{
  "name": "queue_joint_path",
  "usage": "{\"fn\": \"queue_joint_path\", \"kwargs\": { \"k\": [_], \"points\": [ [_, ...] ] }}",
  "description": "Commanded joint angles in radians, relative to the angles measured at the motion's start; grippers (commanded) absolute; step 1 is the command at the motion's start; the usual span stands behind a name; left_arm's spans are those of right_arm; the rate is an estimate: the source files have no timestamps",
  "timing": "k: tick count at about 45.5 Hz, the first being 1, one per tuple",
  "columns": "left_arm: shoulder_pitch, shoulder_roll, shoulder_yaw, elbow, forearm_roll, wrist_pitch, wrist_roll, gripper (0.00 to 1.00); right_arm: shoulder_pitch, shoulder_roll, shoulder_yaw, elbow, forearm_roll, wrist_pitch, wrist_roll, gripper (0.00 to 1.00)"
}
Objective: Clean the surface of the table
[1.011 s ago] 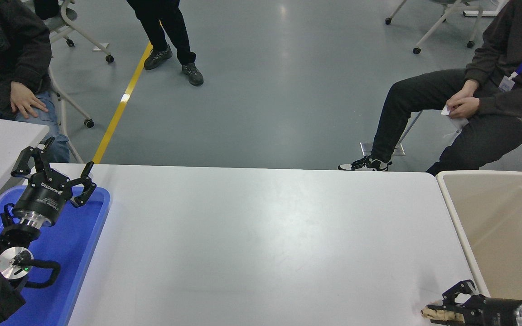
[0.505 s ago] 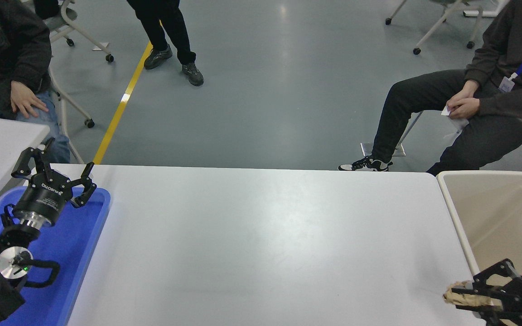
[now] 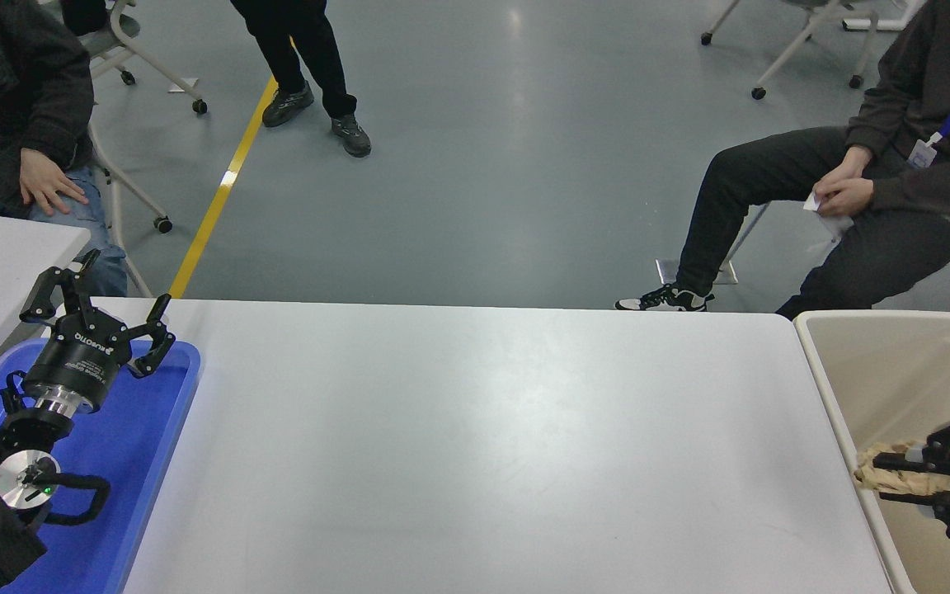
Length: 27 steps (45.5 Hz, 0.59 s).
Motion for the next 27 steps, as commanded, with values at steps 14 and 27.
{"fn": "queue_joint_path", "kwargs": {
  "k": [14,27],
  "points": [
    [0.0,0.0,0.0,0.0,0.0,0.0,0.0,1.0,0.2,0.166,-0.008,-0.189,0.022,-0.188,-0.009,0.0],
    [0.0,0.0,0.0,0.0,-0.001,0.0,0.0,1.0,0.225,0.353,-0.01,-0.445,0.012,-0.335,-0.035,0.0]
  ]
}}
